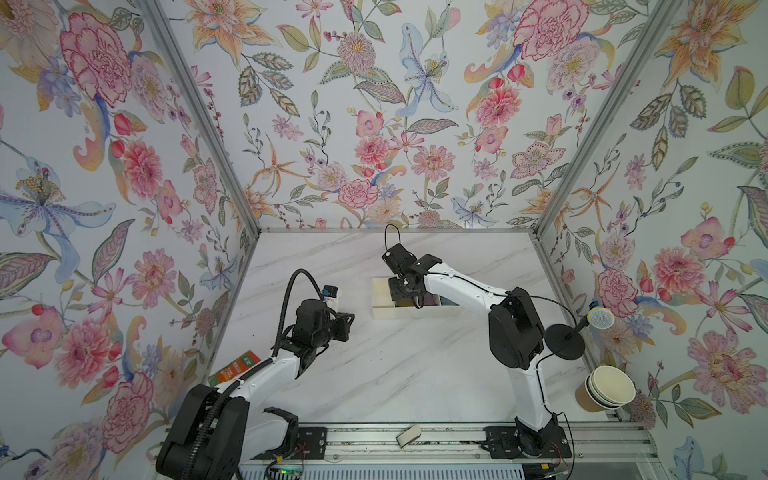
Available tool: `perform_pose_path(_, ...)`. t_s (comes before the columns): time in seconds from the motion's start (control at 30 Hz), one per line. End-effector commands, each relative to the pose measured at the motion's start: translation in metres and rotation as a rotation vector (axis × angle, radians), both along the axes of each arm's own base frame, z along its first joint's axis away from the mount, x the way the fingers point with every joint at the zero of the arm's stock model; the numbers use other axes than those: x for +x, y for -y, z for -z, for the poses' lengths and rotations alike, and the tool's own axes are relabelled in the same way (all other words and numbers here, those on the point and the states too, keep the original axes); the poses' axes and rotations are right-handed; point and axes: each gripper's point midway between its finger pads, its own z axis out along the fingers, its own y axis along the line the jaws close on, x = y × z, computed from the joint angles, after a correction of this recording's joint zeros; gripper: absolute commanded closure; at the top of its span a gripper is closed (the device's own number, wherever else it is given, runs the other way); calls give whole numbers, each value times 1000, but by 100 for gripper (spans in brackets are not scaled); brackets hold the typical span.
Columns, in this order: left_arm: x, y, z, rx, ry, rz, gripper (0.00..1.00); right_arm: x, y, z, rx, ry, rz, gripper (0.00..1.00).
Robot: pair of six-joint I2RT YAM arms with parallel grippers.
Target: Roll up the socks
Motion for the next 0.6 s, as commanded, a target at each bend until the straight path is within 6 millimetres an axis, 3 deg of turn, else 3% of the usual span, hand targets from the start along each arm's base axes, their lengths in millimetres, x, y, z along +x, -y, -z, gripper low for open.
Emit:
perform_pose_path(0.0,3,-10,-5,15,45,-35,77,2,-3,-33,72,95,-15,41)
perform_pose_path(0.17,2,-13,-6,16,54,-44,77,-6,9,-56,156,182,-35,41)
perform_pose_path(0.27,2,-14,-7,17,62,-47,77,-8,31,-68,177,246,-24,40)
perform_pose_path(0.43,2,-18,-11,19,83,-64,74,-14,88,-87,201,382,63,33)
perform_pose_path(0.57,2,-23,-13,30,103,-86,71,-18,145,-85,232,440,165,27)
